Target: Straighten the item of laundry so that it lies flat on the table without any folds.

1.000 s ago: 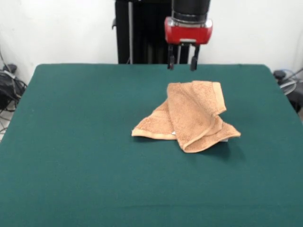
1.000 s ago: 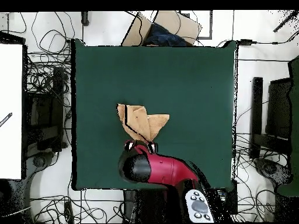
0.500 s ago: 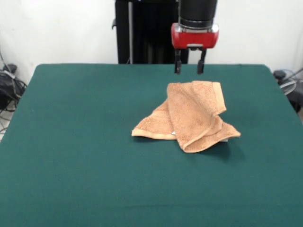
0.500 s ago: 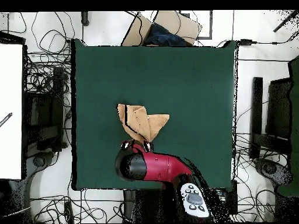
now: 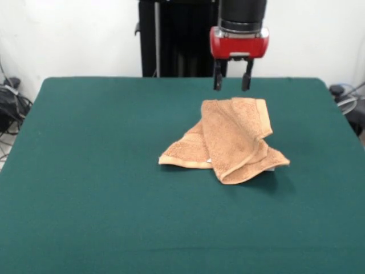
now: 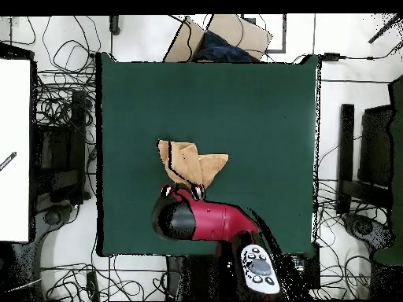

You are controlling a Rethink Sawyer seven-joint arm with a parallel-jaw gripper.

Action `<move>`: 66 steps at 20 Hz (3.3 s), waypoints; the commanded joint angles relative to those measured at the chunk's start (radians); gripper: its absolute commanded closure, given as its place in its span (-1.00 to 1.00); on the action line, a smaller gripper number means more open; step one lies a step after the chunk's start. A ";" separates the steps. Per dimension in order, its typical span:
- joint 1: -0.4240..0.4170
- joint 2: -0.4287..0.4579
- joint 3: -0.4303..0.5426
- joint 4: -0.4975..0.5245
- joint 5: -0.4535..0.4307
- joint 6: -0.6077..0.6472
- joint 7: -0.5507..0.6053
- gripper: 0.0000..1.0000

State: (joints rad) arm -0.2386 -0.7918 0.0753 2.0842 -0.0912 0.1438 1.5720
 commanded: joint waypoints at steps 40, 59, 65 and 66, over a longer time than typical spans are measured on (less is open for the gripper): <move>0.065 0.258 0.065 -0.591 0.039 0.388 0.076 -1.00; 0.095 0.215 0.060 -0.491 0.023 0.317 0.178 -1.00; 0.107 0.166 0.050 -0.425 0.037 0.351 0.188 -1.00; 0.102 0.171 0.056 -0.426 0.038 0.352 0.181 -1.00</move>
State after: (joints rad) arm -0.1577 -0.5929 0.0880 1.5382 -0.0834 0.5137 1.5720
